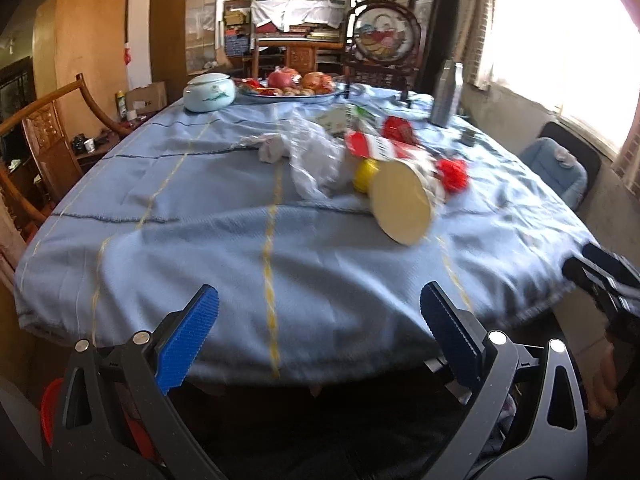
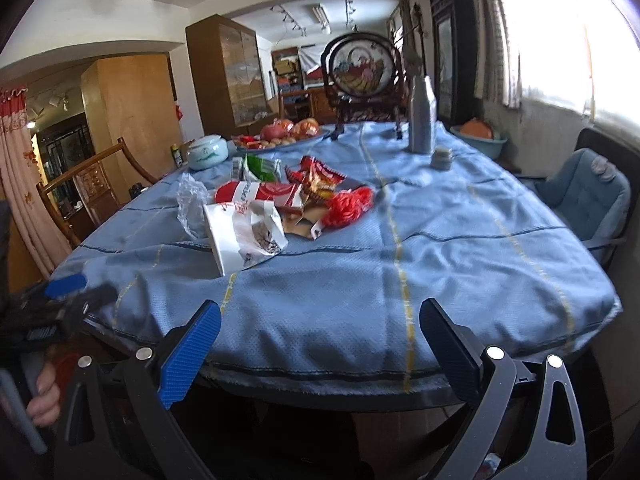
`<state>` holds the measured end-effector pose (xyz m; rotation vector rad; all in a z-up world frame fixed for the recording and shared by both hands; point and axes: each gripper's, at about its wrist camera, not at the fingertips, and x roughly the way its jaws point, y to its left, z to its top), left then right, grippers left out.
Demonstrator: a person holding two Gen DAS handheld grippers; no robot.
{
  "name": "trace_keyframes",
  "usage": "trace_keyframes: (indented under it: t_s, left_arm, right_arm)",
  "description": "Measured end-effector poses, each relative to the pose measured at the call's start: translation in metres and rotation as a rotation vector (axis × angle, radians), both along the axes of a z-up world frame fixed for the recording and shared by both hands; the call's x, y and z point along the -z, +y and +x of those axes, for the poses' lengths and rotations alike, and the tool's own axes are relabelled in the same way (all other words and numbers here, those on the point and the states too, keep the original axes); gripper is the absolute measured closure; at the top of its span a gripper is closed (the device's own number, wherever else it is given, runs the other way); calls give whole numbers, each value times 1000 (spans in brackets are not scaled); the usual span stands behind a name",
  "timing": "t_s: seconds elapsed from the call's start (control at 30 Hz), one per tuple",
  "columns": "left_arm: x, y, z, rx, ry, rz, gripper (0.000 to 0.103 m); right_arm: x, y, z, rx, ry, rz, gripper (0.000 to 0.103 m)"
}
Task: Collect trash
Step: 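Grasp the crumpled plastic bag with the left tool while the right tool grasps the white paper cup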
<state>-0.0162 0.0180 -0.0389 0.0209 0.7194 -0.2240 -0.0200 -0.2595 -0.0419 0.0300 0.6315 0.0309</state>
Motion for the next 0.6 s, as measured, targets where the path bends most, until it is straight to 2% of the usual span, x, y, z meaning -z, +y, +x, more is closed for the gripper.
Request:
trace_keyframes:
  t_s: [0.07,0.13,0.23,0.43,0.53,0.6]
  left_arm:
    - [0,8,25,-27,30,-11,7]
    - [-2,20,45,-50,65,-57,7]
    - [-3,39,62,-89,83,-103,7]
    - [1,70,69,-187,73,-86,7]
    - [2,79,77,-200,85,-100,7]
    - [4,79,83,-194,97,-105,7]
  right_arm:
    - [7,6,13,-30,32,17,5]
    - [13,17,28,-67,75,40,5]
    - [22,41,55,-145,123,66,5]
    - [30,92,107,-251,170,45,5]
    - [29,100,127,-260,196,56,5]
    - [30,98,140,-238,204,28,5]
